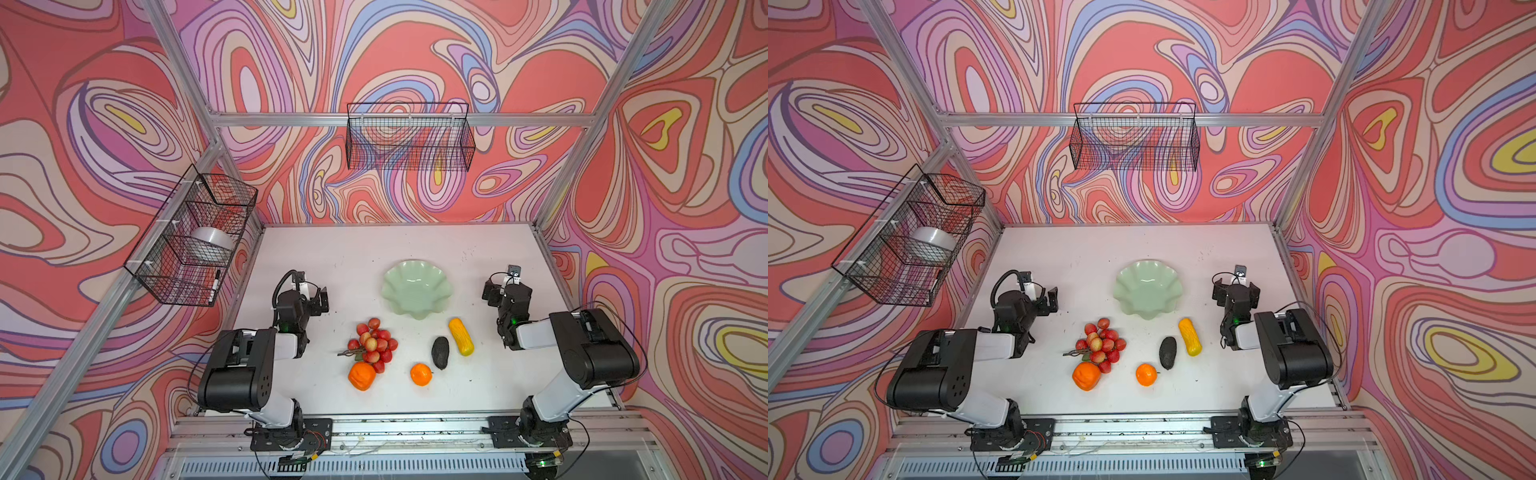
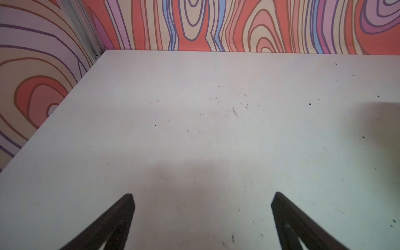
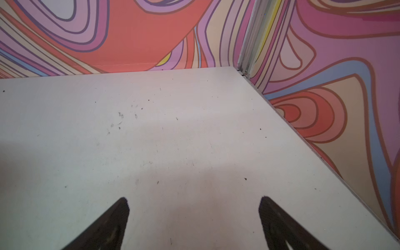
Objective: Place and organize the fake fruits in the fruit bowl
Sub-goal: 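Raise both arms from rest toward the fruit on the table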
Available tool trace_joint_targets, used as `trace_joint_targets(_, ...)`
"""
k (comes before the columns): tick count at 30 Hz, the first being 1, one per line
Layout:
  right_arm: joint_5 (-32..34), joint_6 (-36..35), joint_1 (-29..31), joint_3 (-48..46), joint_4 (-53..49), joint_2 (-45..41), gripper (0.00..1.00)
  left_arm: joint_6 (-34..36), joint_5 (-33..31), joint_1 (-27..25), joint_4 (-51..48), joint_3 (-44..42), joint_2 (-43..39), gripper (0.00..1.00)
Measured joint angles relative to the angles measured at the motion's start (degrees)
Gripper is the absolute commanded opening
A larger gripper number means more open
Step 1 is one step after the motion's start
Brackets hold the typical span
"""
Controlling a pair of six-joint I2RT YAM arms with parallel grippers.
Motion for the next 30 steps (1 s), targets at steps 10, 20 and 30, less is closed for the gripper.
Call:
trace_joint_targets(10, -0.68, 0.61, -0.42, -2.32, 7.13, -0.24, 0.99, 0.00, 0.24, 0.00, -0.02, 0.00, 0.00, 1.00)
trace_joint_targets(20, -2.19, 0.42, -0.42, -10.60, 21.62, 0.24, 0.99, -0.09, 2.91, 1.42, 0.11, -0.02, 0.00, 0.99)
trace_joint_targets(30, -2.29, 0.35, -0.42, -9.11, 23.12, 2.54, 0.98, -0.48, 8.09, 3.65, 1.95, -1.55, 0.00, 1.00)
